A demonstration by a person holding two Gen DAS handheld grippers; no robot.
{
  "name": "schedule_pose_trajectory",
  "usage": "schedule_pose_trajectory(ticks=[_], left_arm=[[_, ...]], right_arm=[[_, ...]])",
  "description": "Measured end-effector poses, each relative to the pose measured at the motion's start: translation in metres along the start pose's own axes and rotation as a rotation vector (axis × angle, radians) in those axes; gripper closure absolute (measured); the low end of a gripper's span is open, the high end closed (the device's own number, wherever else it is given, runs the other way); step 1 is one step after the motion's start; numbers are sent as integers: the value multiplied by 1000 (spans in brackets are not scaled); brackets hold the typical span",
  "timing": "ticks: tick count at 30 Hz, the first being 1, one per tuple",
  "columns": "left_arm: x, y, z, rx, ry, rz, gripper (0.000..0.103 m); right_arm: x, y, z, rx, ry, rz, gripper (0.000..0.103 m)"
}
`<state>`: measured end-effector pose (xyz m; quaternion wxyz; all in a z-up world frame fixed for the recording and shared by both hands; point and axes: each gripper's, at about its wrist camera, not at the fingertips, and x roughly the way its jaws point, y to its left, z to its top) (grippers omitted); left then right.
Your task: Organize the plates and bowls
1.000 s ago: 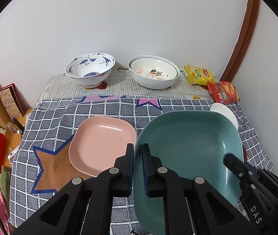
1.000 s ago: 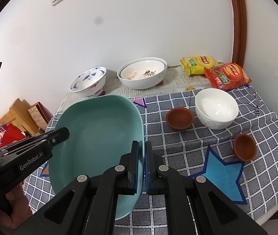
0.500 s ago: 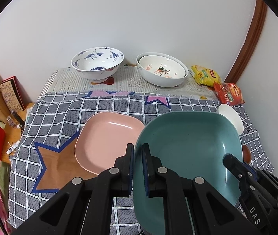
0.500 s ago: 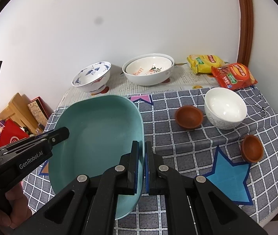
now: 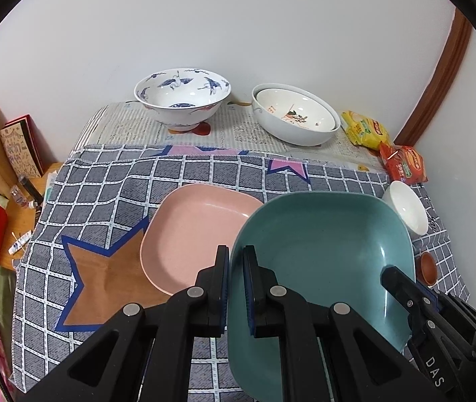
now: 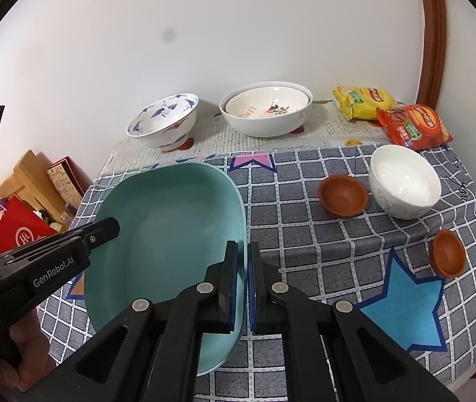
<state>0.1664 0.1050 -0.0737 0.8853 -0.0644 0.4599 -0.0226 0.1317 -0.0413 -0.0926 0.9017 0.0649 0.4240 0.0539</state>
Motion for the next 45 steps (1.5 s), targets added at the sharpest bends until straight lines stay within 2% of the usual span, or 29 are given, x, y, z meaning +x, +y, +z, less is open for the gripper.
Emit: schedule_pose_trajectory(ticks=[13,26,45], left_arm=[[16,26,3,-38,16,8,94],[23,52,23,-36,0,39,93],[59,77,39,-42,31,69,93]], right_arm=[[20,18,0,-29,16,19,98],[42,42,11,-59,16,48,98],[82,61,26,-56,34,81,98]])
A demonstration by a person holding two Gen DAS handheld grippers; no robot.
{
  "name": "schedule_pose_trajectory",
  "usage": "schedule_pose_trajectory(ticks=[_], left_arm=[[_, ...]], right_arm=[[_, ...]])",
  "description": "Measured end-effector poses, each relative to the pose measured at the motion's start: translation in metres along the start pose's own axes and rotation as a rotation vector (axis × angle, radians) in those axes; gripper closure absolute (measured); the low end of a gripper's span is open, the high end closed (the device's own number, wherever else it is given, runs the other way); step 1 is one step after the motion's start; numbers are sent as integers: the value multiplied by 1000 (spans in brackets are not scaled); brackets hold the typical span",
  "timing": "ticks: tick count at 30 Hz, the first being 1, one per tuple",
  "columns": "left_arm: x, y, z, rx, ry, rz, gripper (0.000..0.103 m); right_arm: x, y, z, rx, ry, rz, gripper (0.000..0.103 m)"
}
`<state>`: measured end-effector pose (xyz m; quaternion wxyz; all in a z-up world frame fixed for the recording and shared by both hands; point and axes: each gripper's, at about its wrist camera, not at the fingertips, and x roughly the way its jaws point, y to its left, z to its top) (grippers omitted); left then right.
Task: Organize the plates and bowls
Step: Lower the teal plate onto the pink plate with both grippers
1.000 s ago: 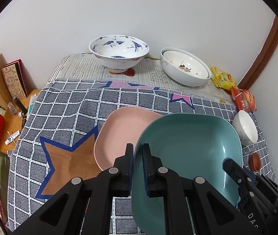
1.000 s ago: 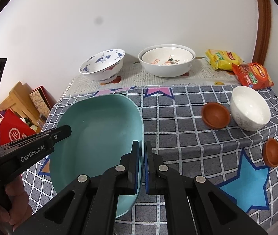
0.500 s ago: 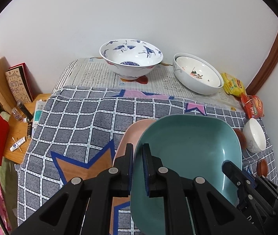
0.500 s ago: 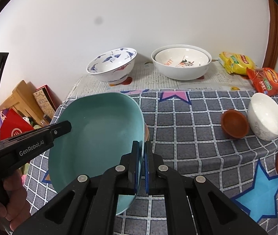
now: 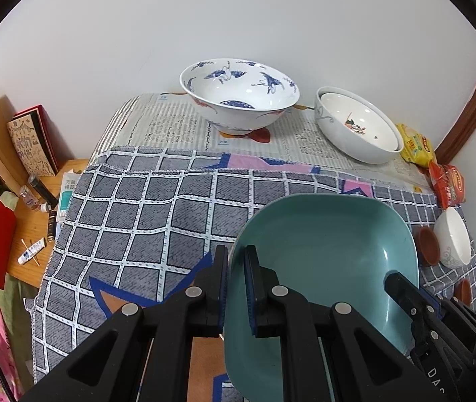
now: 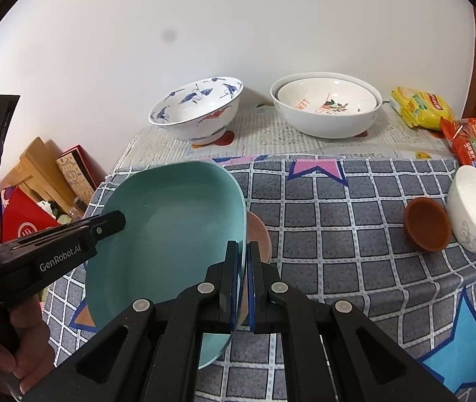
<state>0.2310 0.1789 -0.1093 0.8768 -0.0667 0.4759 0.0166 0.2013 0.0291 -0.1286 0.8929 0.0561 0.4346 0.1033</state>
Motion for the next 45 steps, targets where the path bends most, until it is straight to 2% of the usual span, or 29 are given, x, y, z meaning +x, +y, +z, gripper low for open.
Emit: schedule_pose_trajectory(ticks=[12,24,29,45], left_arm=[[29,6,2,-6,36,8,92],[43,2,7,-2,38,-5,92],[43,5,5,-7,42,-4,92],[25,2,-9,4,43,11,87]], right_arm=[[36,0,-9,-18,75,-9,97],[48,5,-10,-101,94,-44,92],[50,11,-16,-147,117,-47,87],[36,11,-25,-123,133,-21,87]])
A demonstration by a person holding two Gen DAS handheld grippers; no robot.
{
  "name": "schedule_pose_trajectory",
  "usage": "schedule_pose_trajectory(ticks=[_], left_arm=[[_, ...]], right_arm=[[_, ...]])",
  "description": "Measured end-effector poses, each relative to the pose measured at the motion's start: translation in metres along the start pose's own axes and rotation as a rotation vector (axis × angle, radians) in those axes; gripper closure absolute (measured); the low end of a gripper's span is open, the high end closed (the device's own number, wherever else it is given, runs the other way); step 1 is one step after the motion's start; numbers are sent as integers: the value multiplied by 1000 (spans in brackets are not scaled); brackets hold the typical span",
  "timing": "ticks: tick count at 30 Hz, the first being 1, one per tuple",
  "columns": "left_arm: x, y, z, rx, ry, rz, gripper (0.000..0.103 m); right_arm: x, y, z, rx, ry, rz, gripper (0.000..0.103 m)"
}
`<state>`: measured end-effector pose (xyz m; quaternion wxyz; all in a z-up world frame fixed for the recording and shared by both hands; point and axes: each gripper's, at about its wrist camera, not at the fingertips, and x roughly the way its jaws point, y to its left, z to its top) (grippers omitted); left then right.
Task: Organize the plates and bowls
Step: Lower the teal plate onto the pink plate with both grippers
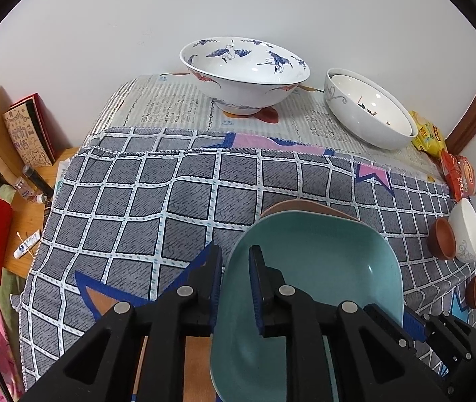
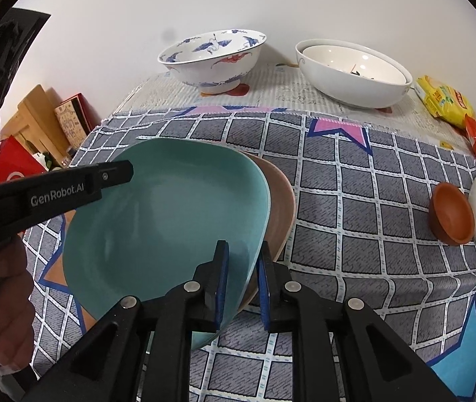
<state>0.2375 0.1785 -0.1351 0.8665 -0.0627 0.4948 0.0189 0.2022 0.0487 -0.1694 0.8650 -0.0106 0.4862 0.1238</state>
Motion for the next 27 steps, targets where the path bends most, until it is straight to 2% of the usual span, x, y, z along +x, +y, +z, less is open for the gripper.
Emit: schedule_pose_trajectory(ticks=[11,14,19,22,25,27], left_arm=[[8,-6,13,2,-15,-4,87],[11,-8,17,1,-19,-5,86],[11,-13,19,31,-36,-20,57],[8,-13,18,33,-49,-16,55],[5,-11,18,30,-49,-16,55],[3,-9,16,27,-51,-13,54]], right_arm=[[0,-6,6,24,-16,0,86],[3,-8,9,28,-6,17,79],[4,-4,9,9,-9,40,70],[1,-4,8,10,-11,41,69],[-3,-4,7,14,-18,31,58],[-8,-5,5,10,-33,22,56]])
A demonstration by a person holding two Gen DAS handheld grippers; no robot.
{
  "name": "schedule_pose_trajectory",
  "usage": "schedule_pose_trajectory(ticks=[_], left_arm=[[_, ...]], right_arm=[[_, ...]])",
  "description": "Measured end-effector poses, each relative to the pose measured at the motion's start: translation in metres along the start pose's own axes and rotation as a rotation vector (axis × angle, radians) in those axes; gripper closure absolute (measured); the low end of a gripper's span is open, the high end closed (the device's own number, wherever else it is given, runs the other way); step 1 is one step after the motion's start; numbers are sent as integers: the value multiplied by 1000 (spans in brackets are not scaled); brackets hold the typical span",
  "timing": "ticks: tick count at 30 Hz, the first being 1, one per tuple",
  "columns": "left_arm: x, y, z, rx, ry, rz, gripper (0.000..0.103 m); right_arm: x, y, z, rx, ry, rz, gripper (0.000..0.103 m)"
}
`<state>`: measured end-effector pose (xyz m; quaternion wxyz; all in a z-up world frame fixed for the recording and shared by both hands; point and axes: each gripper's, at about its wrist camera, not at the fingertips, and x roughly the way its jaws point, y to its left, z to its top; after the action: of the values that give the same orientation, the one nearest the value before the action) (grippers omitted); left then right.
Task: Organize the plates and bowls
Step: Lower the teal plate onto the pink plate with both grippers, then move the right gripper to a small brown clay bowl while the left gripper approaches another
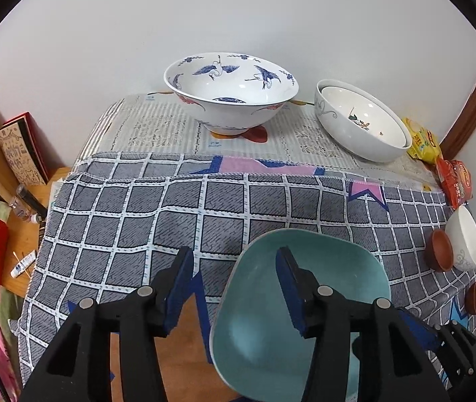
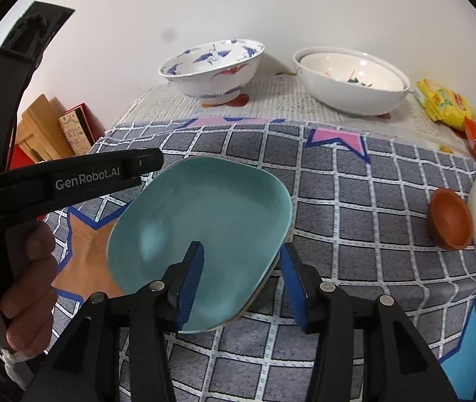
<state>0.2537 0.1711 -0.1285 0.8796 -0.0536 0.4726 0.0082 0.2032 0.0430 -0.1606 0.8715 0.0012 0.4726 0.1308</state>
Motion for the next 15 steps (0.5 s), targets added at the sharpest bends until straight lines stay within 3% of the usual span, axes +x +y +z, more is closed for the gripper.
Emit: schedule_pose_trajectory(ticks=[12,15], left_arm=[[-32,-14,-12,19,-28,-2,54],[-44,-21,-15,27,-42,-2,54]], right_arm=[[-5,-12,-22,7,59,-14,54],[-18,-20,-27,36,39,7,54]])
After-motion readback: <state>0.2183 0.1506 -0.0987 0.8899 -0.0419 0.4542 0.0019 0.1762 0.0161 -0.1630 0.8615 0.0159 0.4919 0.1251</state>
